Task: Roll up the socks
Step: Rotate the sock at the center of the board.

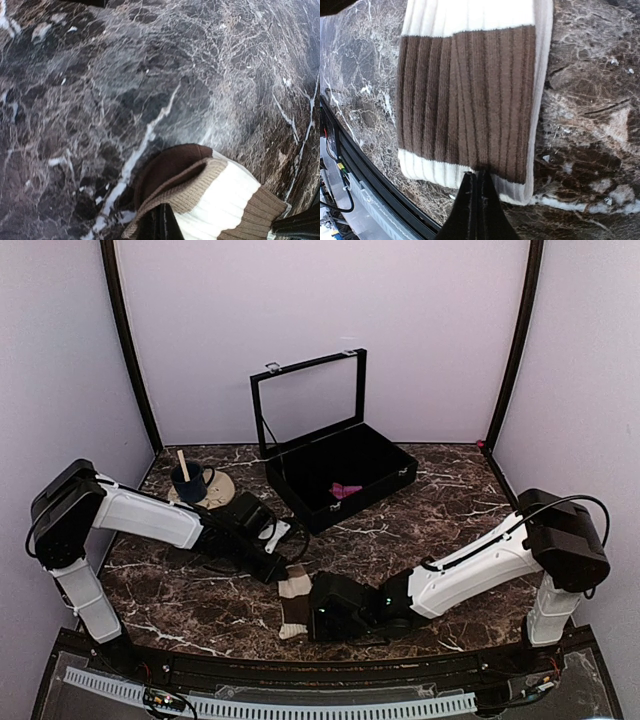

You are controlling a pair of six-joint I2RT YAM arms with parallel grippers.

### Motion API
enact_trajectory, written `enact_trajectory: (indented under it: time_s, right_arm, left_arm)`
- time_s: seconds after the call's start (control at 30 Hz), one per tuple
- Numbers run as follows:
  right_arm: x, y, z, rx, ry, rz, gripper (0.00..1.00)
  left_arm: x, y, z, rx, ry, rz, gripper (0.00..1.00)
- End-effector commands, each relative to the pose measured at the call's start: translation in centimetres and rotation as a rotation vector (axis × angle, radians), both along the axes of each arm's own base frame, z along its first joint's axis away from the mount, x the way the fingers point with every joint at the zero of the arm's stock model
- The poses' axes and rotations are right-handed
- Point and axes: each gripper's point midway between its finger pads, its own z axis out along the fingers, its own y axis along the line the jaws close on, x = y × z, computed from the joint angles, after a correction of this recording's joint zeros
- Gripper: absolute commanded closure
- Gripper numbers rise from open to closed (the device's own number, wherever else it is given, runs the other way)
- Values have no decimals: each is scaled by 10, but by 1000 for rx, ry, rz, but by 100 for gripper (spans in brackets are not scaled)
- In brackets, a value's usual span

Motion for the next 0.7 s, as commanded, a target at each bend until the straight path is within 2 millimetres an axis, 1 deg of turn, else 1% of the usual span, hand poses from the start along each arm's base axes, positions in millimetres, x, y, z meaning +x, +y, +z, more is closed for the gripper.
enact_trajectory:
  time_s: [0.0, 0.1, 0.17, 0.27, 0.33, 0.37, 0.4, 0.53, 0.6, 0.67]
  right_arm:
    - [-11, -3, -2, -70, 4, 53, 100]
    - [-6, 1, 5, -95, -28, 69, 100]
    - [-2, 2, 12, -113, -60, 73, 99]
    - [5, 2, 22, -143, -110, 88, 93]
    - [7, 2, 27, -163, -135, 108, 89]
    - [9, 4, 33, -162, -148, 117, 87]
    - [10, 8, 40, -159, -161, 126, 86]
    - [14, 5, 53, -199, -203, 155, 80]
    - [17, -1, 60, -235, -240, 181, 77]
    - [22, -10, 66, -282, -290, 208, 71]
  left_arm:
    - [3, 15, -15, 84, 16, -24, 100]
    - [11, 12, -2, 67, -12, -24, 100]
    - [16, 11, 11, 50, -46, -22, 97]
    - [20, 9, 33, 16, -98, -17, 89]
    - [22, 7, 47, -8, -129, -21, 85]
    - [23, 7, 52, -18, -139, -25, 83]
    - [21, 5, 58, -34, -148, -38, 82]
    - [19, 1, 75, -76, -176, -66, 76]
    - [16, 1, 84, -99, -183, -74, 76]
    - [10, 3, 93, -125, -187, -70, 75]
